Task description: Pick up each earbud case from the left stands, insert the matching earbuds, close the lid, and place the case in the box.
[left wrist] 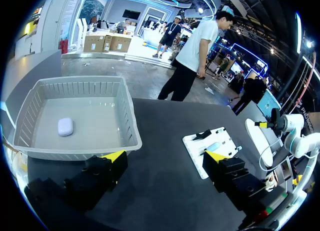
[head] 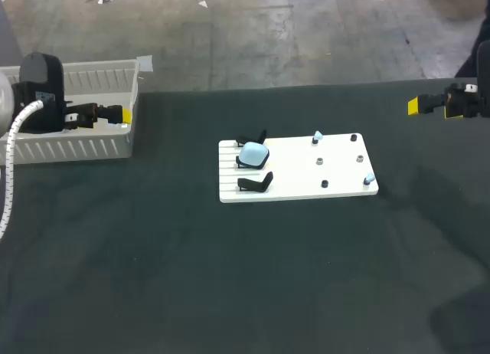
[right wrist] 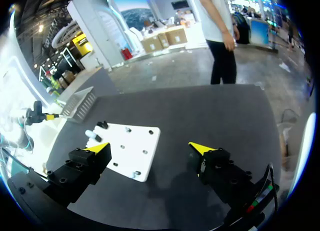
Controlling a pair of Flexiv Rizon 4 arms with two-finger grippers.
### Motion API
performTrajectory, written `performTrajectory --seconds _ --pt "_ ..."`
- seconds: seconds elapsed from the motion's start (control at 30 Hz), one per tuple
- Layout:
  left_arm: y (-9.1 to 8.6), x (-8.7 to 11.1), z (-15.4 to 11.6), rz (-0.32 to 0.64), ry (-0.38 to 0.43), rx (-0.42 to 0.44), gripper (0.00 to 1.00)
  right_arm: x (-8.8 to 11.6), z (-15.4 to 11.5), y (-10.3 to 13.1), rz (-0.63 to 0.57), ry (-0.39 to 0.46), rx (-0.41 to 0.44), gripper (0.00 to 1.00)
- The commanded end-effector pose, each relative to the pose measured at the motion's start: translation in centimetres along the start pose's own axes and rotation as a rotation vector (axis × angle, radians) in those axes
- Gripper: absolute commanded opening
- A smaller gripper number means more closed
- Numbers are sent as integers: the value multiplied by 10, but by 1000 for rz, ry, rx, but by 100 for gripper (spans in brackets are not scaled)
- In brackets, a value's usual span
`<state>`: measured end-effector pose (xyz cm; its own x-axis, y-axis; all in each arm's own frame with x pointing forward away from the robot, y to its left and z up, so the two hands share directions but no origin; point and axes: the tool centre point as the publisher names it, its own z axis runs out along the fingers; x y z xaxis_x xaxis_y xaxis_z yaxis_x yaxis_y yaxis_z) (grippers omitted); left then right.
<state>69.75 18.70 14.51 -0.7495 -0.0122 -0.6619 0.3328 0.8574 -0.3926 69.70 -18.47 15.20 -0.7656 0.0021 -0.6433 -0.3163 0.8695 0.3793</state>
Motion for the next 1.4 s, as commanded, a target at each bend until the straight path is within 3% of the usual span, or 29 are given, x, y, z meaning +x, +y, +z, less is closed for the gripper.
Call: performTrajectory --seconds 0.03,0.4,0.57,0.6,0.73,0.9,1.03,1.4 --pt "-2 -3 0 -2 11 -12 100 0 1 -1 -1 0 -4 100" --pt "-2 -3 0 -2 11 -12 100 0 1 -1 -1 0 -4 100" --pt "-7 -4 6 257 -103 262 100 0 1 -1 -1 0 -4 100" --pt "-7 -4 6 280 -118 279 100 0 1 -1 -1 0 -4 100" --pt "-14 -2 5 517 -212 426 100 0 1 -1 -1 0 -4 100" --pt "-17 -1 8 682 -265 563 100 0 1 -1 -1 0 -4 100" --pt "-28 -3 4 761 -275 609 100 0 1 -1 -1 0 -4 100" --pt "-60 12 12 820 -250 632 100 0 1 -1 -1 0 -4 100"
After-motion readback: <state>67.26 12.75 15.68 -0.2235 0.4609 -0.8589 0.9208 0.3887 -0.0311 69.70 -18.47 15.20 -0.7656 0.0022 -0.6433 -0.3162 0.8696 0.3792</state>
